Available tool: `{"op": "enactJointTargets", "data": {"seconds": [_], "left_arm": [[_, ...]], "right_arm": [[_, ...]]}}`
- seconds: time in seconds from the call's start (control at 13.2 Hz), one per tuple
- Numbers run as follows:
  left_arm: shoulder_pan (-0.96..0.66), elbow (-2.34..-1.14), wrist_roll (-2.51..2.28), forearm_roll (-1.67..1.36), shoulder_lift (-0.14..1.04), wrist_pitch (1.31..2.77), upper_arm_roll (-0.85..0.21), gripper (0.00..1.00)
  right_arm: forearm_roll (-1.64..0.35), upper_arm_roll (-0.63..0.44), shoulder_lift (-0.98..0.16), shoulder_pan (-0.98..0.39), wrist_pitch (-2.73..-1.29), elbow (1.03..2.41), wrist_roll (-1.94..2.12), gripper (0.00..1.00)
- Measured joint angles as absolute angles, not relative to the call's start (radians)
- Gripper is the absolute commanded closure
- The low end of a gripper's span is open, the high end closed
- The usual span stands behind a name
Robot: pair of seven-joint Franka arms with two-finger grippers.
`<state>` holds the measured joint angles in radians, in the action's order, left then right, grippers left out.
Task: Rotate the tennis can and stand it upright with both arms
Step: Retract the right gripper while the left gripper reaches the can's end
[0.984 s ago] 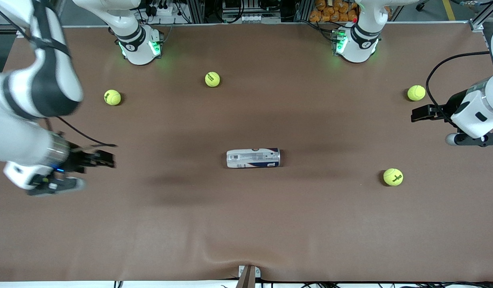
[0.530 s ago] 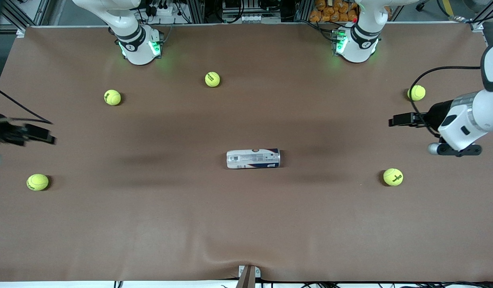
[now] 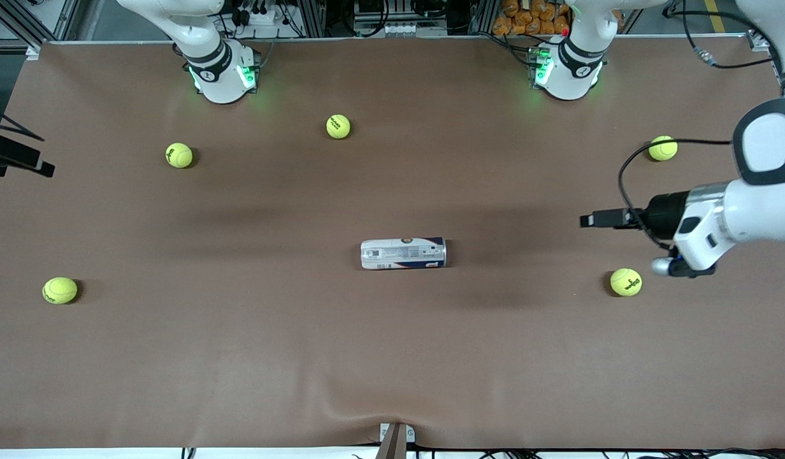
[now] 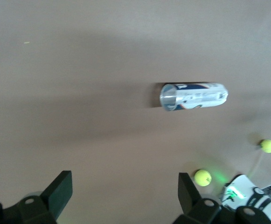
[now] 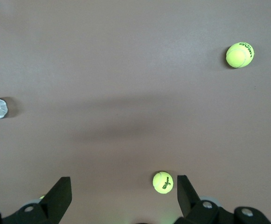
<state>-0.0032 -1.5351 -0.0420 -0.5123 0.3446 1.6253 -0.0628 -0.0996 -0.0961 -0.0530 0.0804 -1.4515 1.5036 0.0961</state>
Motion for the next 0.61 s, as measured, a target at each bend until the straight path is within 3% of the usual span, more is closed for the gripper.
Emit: {"op": "enactJointTargets", "data": {"seconds": [0.61], "left_arm": [[-0.024,-1.737,-0.028,-0.628,0.406,1.993,-0.219,0.0]], "right_arm": [[-0.027,-0.065,-0.052,0.078,-1.462,1.474,0.147,0.0]]}}
